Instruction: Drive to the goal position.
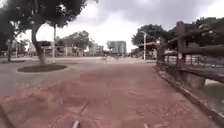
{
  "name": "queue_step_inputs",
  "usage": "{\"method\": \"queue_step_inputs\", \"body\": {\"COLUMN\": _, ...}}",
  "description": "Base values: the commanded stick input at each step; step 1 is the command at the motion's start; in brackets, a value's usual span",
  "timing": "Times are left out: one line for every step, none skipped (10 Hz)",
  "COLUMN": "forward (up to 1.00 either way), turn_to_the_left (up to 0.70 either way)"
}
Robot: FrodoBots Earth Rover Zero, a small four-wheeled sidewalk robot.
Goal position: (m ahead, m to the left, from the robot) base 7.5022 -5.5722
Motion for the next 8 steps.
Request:
{"method": "queue_step_inputs", "body": {"forward": 0.7, "turn_to_the_left": 0.0}}
{"method": "queue_step_inputs", "body": {"forward": 0.7, "turn_to_the_left": -0.04}}
{"method": "queue_step_inputs", "body": {"forward": 0.7, "turn_to_the_left": -0.1}}
{"method": "queue_step_inputs", "body": {"forward": 0.7, "turn_to_the_left": -0.35}}
{"method": "queue_step_inputs", "body": {"forward": 0.7, "turn_to_the_left": -0.24}}
{"method": "queue_step_inputs", "body": {"forward": 0.7, "turn_to_the_left": 0.0}}
{"method": "queue_step_inputs", "body": {"forward": 0.7, "turn_to_the_left": 0.0}}
{"method": "queue_step_inputs", "body": {"forward": 0.7, "turn_to_the_left": 0.0}}
